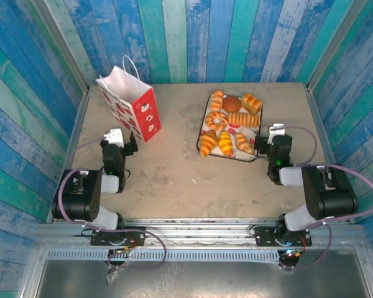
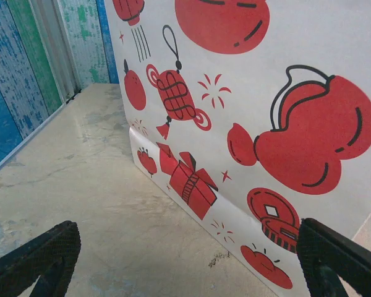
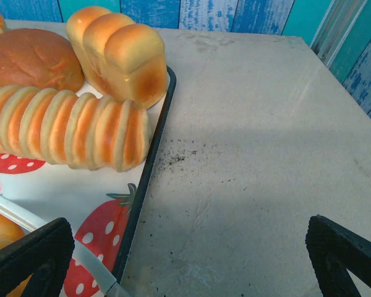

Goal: Place the fake bread into the paper bag

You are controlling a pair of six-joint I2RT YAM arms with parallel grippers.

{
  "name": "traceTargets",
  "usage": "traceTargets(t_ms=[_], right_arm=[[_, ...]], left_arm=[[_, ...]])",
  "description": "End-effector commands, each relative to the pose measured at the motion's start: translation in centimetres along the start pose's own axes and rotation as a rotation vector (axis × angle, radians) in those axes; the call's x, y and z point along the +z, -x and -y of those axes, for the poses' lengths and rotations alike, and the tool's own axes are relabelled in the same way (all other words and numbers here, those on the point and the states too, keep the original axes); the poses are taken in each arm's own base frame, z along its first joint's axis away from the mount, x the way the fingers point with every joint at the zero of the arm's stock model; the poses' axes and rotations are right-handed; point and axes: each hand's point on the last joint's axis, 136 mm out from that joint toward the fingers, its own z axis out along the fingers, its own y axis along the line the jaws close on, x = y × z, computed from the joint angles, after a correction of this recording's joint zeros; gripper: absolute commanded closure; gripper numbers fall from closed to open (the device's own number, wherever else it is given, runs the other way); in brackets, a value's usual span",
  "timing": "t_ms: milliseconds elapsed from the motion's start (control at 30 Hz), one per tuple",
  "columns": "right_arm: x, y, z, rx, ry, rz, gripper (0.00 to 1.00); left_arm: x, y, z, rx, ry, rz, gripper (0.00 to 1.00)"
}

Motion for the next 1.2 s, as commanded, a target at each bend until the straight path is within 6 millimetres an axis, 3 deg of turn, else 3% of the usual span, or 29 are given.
traceTargets(t_ms=[0, 1067, 1167], right_arm=[[0.1, 1.0, 0.3, 0.001, -0.013, 0.029, 0.0], [0.1, 1.0, 0.3, 0.002, -0.013, 0.029, 0.0], [-0.4, 2.1, 0.4, 0.008, -0.011, 0.062, 0.0]], left_arm=[[0.4, 0.3, 0.2, 0.009, -0.004, 0.011, 0.06], [0.3, 0.3, 0.0, 0.009, 0.005, 0.014, 0.06], [-1.3, 2.1, -1.5, -0.032, 0.085, 0.072, 0.06]])
